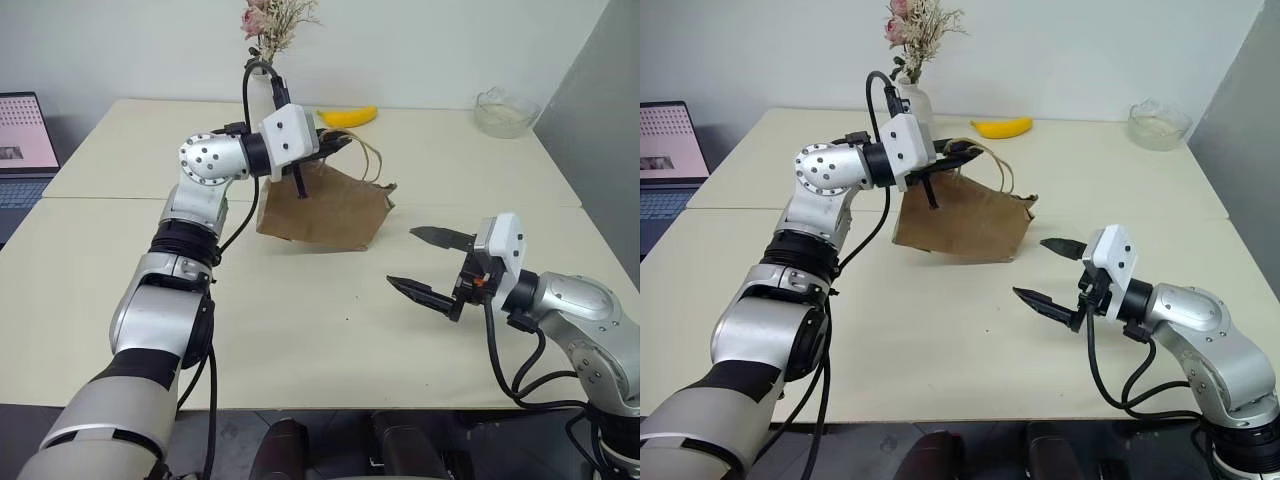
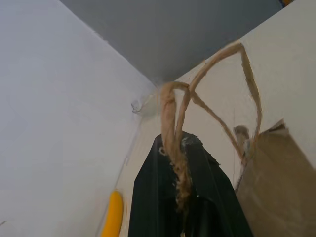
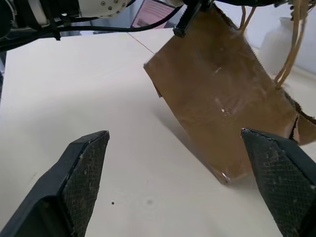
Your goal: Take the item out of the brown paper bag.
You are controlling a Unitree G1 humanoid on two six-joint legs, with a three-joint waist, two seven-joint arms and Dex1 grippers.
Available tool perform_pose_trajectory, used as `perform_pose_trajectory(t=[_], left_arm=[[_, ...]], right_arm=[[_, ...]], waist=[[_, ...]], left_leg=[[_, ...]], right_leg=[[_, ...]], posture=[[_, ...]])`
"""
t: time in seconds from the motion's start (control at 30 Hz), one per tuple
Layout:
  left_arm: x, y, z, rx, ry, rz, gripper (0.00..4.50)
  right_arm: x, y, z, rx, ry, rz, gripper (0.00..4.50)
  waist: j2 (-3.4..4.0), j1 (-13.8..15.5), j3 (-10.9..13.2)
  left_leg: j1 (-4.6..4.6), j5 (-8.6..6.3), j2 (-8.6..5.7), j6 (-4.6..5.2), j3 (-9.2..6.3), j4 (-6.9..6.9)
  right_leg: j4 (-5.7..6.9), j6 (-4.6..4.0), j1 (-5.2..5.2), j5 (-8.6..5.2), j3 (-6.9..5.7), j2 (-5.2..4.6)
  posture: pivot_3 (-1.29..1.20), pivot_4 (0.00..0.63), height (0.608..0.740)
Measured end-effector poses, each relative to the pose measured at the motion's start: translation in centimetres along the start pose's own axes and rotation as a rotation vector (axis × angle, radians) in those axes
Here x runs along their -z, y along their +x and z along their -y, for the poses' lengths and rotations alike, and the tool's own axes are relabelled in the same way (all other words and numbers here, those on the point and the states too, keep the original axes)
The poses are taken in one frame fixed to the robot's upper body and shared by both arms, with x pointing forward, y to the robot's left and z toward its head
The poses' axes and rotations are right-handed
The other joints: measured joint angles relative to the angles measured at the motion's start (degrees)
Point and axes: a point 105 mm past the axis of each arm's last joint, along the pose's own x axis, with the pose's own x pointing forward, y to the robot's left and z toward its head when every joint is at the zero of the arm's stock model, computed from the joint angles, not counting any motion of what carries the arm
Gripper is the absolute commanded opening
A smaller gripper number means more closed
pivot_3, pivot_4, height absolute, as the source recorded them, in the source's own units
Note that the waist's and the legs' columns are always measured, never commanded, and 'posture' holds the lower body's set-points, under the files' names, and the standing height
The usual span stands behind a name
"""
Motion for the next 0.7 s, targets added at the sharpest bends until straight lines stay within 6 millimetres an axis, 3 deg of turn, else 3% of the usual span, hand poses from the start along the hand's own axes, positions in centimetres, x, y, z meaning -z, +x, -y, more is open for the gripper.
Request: perform_pose_trajectory(t=[0.57,0.7], left_arm=[[1.6,-0.7,0.9,-0.012,-0.034,-0.048,0.04],[1.9,-1.0,0.9,-0.012,-0.036,-0.059,0.95]], right_arm=[[-0.2,0.2,0.3,0.006,-0.001,-0.010,4.50],[-0.1,0.3,0.3,0.004,0.005,-0.016,4.50]], waist=[[0.00,0.0,0.0],[-0.01,0.0,0.0]], left_leg=[[0.00,0.00,0.01,0.00,-0.03,0.08],[0.00,0.00,0.01,0.00,-0.04,0.09]], right_leg=[[0.07,0.00,0.01,0.01,-0.02,0.01],[0.08,0.00,0.02,0.01,-0.02,0.01]], posture=[[0.00,0.150,0.740],[0.00,0.150,0.740]])
